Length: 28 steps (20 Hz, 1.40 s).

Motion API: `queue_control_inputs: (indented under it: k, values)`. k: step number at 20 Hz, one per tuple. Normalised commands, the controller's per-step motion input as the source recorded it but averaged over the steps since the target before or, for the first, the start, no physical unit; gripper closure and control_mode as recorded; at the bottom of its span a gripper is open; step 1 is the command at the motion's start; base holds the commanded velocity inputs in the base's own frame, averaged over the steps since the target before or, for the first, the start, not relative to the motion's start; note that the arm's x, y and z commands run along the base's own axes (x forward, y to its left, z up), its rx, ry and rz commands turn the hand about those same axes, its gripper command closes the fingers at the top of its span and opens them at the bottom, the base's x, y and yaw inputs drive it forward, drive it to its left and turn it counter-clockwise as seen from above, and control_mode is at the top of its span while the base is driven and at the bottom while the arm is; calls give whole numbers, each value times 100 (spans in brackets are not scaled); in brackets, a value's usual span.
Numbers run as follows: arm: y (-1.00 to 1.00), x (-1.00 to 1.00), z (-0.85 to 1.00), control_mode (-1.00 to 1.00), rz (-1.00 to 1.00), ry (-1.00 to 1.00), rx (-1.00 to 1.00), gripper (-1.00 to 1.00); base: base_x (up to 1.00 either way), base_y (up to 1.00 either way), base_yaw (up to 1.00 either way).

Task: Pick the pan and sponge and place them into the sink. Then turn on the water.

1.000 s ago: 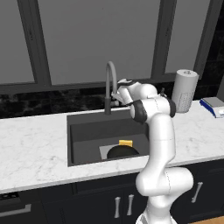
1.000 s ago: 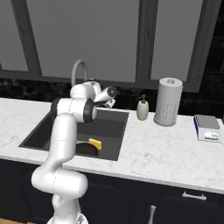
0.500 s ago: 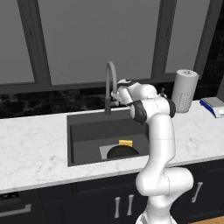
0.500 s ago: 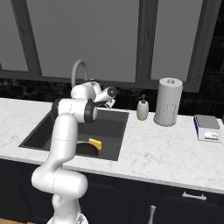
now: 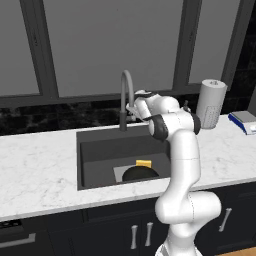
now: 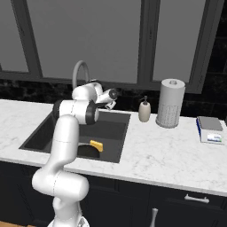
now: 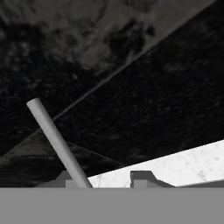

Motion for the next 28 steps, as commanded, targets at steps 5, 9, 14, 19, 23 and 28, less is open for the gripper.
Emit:
queue_control_inputs:
  k: [5, 9, 14, 19, 23, 28]
  values:
    - [0, 0, -24, -100, -12, -1, 23, 100, 0, 0, 0]
    - [0, 0, -21, -100, -19, 0, 21, 100, 0, 0, 0]
    - [-12, 0, -28, -100, -12, 0, 23, 100, 0, 0, 0]
    - [-22, 0, -33, -100, -9, 0, 25, 100, 0, 0, 0]
    - [-11, 0, -34, -100, -6, 3, 22, 100, 0, 0, 0]
    - [-2, 1, -31, -100, -2, 1, 16, 100, 0, 0, 0]
